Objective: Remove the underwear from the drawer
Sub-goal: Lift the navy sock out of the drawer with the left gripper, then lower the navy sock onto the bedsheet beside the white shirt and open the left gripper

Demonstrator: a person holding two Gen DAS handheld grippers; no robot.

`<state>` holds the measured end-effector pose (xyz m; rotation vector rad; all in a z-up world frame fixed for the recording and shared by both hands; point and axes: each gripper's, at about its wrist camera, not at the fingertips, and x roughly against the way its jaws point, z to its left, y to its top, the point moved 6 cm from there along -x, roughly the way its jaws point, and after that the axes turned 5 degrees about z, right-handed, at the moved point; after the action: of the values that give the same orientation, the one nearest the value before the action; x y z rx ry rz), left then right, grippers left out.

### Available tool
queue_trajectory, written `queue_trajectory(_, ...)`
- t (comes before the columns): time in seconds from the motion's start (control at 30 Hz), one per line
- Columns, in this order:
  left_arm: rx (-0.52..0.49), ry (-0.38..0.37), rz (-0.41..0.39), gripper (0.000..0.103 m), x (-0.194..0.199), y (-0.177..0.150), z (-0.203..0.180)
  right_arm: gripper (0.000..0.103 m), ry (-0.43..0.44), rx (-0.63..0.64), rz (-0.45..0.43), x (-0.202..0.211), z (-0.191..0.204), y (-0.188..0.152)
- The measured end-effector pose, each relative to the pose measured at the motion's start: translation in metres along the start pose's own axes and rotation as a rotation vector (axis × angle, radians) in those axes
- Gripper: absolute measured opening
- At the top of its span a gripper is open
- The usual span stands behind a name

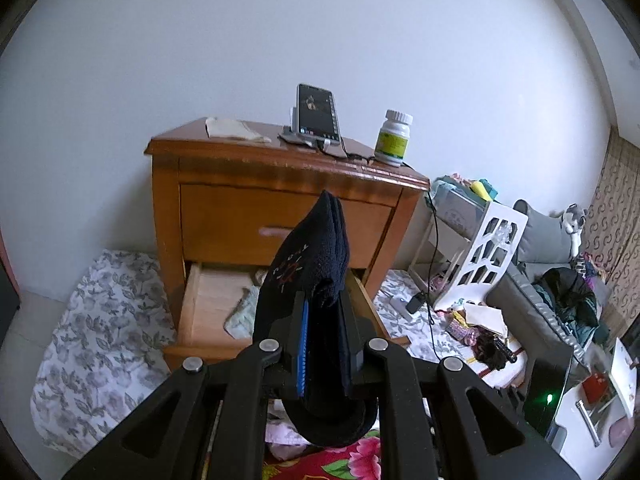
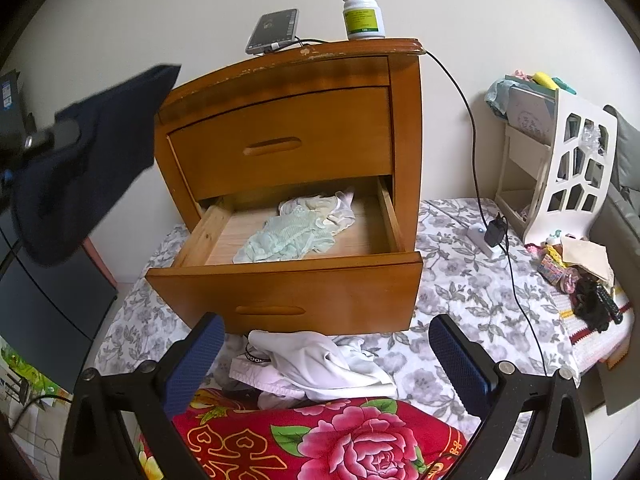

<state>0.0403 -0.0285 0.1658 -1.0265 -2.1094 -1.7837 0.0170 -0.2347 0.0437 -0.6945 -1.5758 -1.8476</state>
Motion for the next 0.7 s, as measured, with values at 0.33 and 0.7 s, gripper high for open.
queue_trajectory(0.33,0.039,-0.008,0.076,0.013,-0.020,-0.058,0.011,0.103,-0.010,0.006,0.022,-0.005,-0.001,-0.006)
queue_trajectory(0.7,0.065,0.017,0.216,0.013,-0.059,-0.111,0.028,0.103,-0.021,0.014,0.059,-0.017,-0.001,-0.013)
